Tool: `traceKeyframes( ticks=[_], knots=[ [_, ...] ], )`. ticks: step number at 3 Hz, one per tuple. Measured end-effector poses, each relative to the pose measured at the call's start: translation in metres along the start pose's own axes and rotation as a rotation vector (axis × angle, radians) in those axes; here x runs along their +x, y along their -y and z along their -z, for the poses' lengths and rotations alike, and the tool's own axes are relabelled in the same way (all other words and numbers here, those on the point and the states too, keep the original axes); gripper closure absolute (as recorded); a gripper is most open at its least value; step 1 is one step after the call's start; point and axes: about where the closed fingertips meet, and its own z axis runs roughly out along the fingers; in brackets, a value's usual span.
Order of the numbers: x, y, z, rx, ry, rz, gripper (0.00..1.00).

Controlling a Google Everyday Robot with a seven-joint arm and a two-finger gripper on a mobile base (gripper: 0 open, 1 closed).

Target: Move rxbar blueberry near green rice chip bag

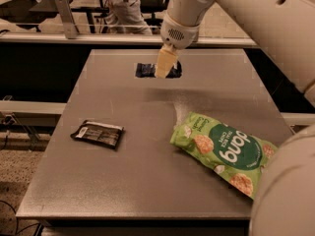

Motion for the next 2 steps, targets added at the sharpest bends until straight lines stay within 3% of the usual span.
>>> traceKeyframes(
  ticks=[2],
  knots=[
    [0.037, -0.026, 0.017, -0.003, -0.029, -0.074, 1.0]
  ],
)
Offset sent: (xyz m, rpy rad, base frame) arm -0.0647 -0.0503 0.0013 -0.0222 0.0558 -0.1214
